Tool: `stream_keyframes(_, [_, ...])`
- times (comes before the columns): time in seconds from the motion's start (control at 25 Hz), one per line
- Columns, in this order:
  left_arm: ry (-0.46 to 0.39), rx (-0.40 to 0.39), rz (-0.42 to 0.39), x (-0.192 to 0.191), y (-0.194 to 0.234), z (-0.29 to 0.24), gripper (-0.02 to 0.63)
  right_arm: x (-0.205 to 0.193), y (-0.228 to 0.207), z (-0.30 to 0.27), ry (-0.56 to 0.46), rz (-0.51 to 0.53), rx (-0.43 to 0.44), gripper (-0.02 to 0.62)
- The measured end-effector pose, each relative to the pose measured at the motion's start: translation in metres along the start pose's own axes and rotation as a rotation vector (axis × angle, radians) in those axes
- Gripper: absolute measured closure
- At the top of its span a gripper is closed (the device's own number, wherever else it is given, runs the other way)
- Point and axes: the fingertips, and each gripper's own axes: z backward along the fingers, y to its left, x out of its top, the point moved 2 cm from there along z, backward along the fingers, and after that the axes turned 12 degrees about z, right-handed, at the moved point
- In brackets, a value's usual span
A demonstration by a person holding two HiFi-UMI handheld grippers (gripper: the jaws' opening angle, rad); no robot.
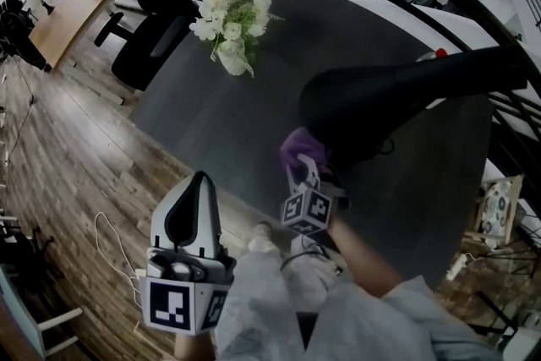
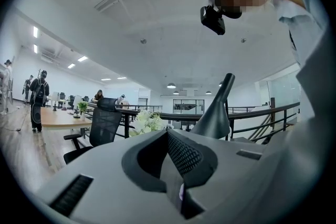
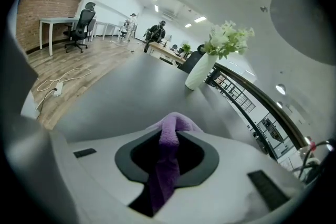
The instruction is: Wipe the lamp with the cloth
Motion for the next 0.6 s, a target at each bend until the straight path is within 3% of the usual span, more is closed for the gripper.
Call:
stream_keyframes(0.32, [0.006,0.011,0.003,-0.002,0.005,0.004,0.598,0.007,-0.015,-0.019,0.024,0.017,-0.014,0.534])
stream_keyframes(0.6, [0.014,-0.027,0.009,-0.004,-0.002,-0.003,0.600,-0.026,-0.023,0.000,0.100,0.017,-0.049,0.534])
